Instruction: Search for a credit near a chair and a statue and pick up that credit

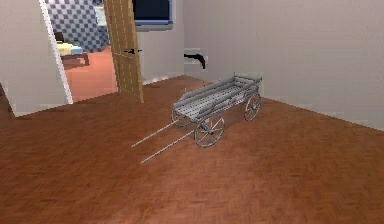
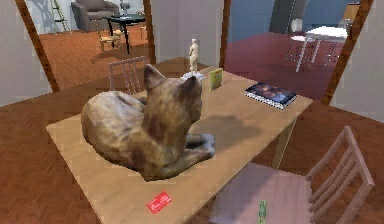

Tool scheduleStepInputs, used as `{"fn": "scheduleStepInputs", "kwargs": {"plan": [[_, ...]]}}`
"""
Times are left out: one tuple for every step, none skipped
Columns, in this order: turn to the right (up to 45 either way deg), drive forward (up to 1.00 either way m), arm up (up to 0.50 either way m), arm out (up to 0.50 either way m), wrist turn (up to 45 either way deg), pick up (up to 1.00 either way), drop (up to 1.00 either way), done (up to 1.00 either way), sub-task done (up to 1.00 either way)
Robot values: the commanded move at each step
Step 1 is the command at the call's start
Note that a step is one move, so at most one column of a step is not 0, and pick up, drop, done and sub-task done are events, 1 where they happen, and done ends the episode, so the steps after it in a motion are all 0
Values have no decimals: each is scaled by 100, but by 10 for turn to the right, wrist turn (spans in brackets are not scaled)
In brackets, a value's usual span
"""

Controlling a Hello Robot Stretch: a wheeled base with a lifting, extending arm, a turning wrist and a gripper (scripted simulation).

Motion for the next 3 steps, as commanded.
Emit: {"fn": "scheduleStepInputs", "kwargs": {"plan": [[0,0,50,0,0,0,0,0,0],[0,0,34,0,0,0,0,0,0],[0,0,0,16,0,0,0,0,0]]}}
